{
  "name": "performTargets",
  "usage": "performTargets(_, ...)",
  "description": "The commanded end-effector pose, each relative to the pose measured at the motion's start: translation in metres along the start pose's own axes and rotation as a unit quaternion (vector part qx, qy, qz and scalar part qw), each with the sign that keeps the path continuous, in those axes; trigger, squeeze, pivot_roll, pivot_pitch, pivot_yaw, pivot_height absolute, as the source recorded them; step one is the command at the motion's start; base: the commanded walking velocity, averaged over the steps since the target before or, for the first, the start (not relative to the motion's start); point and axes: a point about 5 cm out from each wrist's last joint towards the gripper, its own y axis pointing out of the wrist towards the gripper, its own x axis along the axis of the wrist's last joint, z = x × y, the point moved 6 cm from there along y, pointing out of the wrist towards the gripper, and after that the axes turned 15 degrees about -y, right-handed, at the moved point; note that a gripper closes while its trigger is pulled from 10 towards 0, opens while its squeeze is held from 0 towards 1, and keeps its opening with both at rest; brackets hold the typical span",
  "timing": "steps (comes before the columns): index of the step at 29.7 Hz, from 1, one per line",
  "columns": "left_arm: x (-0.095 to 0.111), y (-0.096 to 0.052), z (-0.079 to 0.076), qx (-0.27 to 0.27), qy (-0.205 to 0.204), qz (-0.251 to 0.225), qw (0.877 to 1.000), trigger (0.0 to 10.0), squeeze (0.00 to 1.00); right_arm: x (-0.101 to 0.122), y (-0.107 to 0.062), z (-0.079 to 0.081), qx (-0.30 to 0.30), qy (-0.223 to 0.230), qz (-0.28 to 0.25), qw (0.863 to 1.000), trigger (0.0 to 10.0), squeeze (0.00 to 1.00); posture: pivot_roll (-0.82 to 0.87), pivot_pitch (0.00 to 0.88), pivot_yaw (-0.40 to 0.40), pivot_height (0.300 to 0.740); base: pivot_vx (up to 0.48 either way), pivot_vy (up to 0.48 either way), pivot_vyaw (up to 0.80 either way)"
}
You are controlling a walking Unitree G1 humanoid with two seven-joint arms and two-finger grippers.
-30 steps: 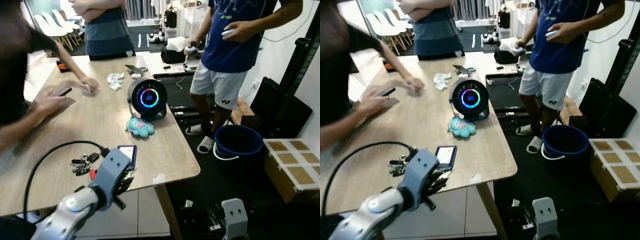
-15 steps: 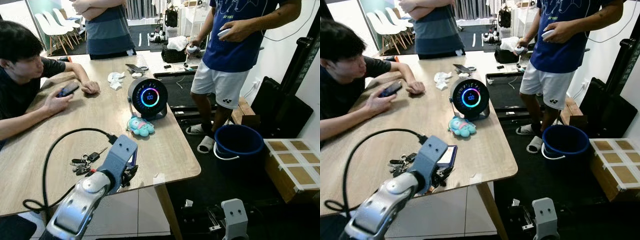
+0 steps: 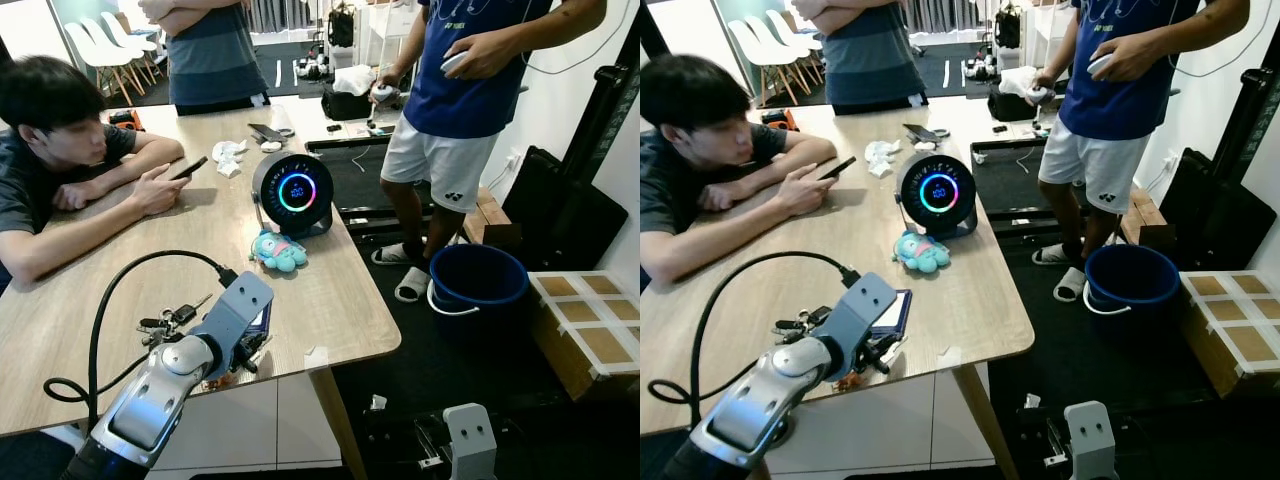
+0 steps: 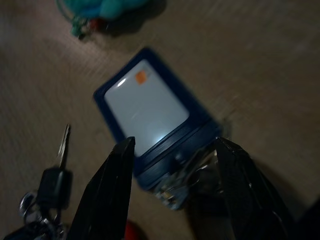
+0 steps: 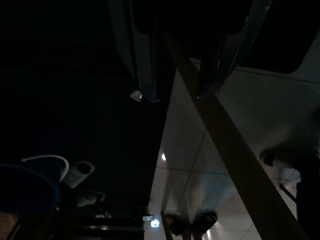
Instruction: Hang keys on a hook
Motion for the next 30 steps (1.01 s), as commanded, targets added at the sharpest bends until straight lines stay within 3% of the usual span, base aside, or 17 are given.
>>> performTargets(1, -0.004, -0.001, 0.013, 0.016, 0.015, 0.010, 1.000, 9.0, 0.00, -0.006, -0.004, 0.003, 0.000, 0.007, 0.012, 1.000, 10.0, 0.00, 0.06, 0.174, 0.106, 0.740, 0.000, 0.000, 0.00)
performTargets(3, -0.005, -0.002, 0.020, 0.023, 0.024, 0.013, 0.999, 8.8, 0.00, -0.006, -0.004, 0.004, 0.001, 0.007, 0.013, 1.000, 10.0, 0.00, 0.06, 0.174, 0.104, 0.740, 0.000, 0.000, 0.00)
performTargets(4, -0.007, -0.003, 0.025, 0.029, 0.032, 0.017, 0.999, 8.0, 0.00, -0.007, -0.004, 0.004, 0.001, 0.008, 0.013, 1.000, 10.0, 0.00, 0.06, 0.174, 0.104, 0.740, 0.000, 0.000, 0.00)
performTargets(8, -0.011, -0.004, 0.033, 0.034, 0.045, 0.023, 0.998, 7.9, 0.00, -0.007, -0.005, 0.004, 0.001, 0.007, 0.014, 1.000, 10.0, 0.00, 0.06, 0.175, 0.104, 0.740, 0.000, 0.000, 0.00)
performTargets(9, -0.011, -0.007, 0.035, 0.028, 0.041, 0.025, 0.998, 8.2, 0.00, -0.007, -0.006, 0.003, 0.000, 0.007, 0.014, 1.000, 10.0, 0.00, 0.06, 0.175, 0.104, 0.740, 0.000, 0.000, 0.00)
performTargets(10, -0.011, -0.014, 0.035, 0.004, 0.033, 0.029, 0.999, 10.0, 0.00, -0.007, -0.007, 0.003, -0.001, 0.006, 0.014, 1.000, 10.0, 0.00, 0.06, 0.176, 0.106, 0.740, 0.000, 0.000, 0.00)
performTargets(13, -0.011, -0.019, 0.035, -0.013, 0.027, 0.031, 0.999, 10.0, 0.00, -0.007, -0.007, 0.002, -0.002, 0.006, 0.014, 1.000, 10.0, 0.00, 0.06, 0.176, 0.106, 0.740, 0.000, 0.000, 0.00)
performTargets(16, -0.009, -0.039, 0.031, -0.072, -0.001, 0.041, 0.997, 10.0, 0.00, -0.009, -0.008, 0.002, -0.003, 0.006, 0.016, 1.000, 10.0, 0.00, 0.06, 0.176, 0.106, 0.740, 0.000, 0.000, 0.00)
performTargets(19, -0.011, -0.047, 0.026, -0.099, -0.017, 0.050, 0.994, 10.0, 0.00, -0.009, -0.008, 0.002, -0.001, 0.006, 0.017, 1.000, 10.0, 0.00, 0.06, 0.175, 0.106, 0.740, 0.000, 0.000, 0.00)
performTargets(24, -0.018, -0.044, 0.025, -0.091, -0.016, 0.065, 0.994, 10.0, 0.00, -0.007, -0.005, 0.004, 0.001, 0.006, 0.014, 1.000, 10.0, 0.00, 0.07, 0.172, 0.101, 0.740, 0.000, 0.000, 0.00)
performTargets(25, -0.019, -0.040, 0.024, -0.085, -0.018, 0.067, 0.994, 9.0, 0.00, -0.006, -0.005, 0.004, 0.001, 0.006, 0.014, 1.000, 10.0, 0.00, 0.07, 0.172, 0.100, 0.740, 0.000, 0.000, 0.00)
performTargets(29, -0.021, -0.035, 0.022, -0.077, -0.018, 0.070, 0.994, 8.9, 0.00, -0.006, -0.004, 0.003, 0.001, 0.005, 0.013, 1.000, 10.0, 0.00, 0.06, 0.172, 0.101, 0.740, 0.000, 0.000, 0.00)
performTargets(30, -0.021, -0.033, 0.021, -0.072, -0.019, 0.069, 0.995, 9.6, 0.00, -0.006, -0.005, 0.003, 0.001, 0.005, 0.014, 1.000, 10.0, 0.00, 0.06, 0.172, 0.102, 0.740, 0.000, 0.000, 0.00)
